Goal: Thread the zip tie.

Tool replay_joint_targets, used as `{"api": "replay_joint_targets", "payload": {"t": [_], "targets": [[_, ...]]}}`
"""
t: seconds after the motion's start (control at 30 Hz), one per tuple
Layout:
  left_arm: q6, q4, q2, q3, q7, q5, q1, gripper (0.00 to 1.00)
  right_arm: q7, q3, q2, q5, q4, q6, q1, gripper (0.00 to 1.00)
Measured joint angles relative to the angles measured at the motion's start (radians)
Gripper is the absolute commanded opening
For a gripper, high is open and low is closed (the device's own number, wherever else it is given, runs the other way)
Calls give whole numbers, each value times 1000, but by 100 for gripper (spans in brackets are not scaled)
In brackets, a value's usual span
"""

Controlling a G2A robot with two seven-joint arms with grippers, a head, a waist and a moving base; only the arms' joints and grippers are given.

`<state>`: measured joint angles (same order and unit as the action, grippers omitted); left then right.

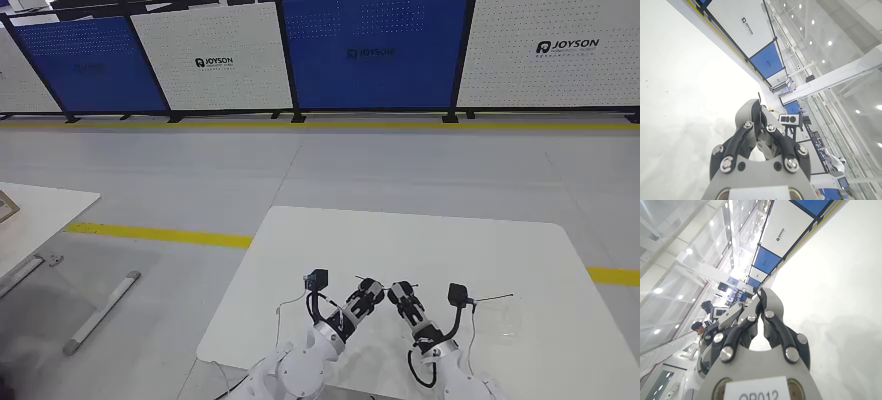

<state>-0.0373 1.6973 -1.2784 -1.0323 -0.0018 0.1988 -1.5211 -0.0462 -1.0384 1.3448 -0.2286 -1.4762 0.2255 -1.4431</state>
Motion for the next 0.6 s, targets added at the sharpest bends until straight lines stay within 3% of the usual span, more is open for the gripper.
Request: {"api": "replay_joint_targets", "payload": {"t": [0.17, 0.2, 0.23, 0.6], "targets": [[-3, 7, 2, -6, -1, 1, -5, 3, 1, 1, 2, -4, -1, -3, 1, 0], [-3, 7, 2, -8, -1, -1, -5, 20, 3, 0, 2, -6, -2, -3, 0, 0], [-3, 7, 2, -9, 0, -2, -5, 31, 5, 0, 3, -7, -3, -3, -1, 0], [8, 4, 1, -12, 18, 3, -3, 18, 10, -5, 5, -25, -12, -14, -11, 0]]}}
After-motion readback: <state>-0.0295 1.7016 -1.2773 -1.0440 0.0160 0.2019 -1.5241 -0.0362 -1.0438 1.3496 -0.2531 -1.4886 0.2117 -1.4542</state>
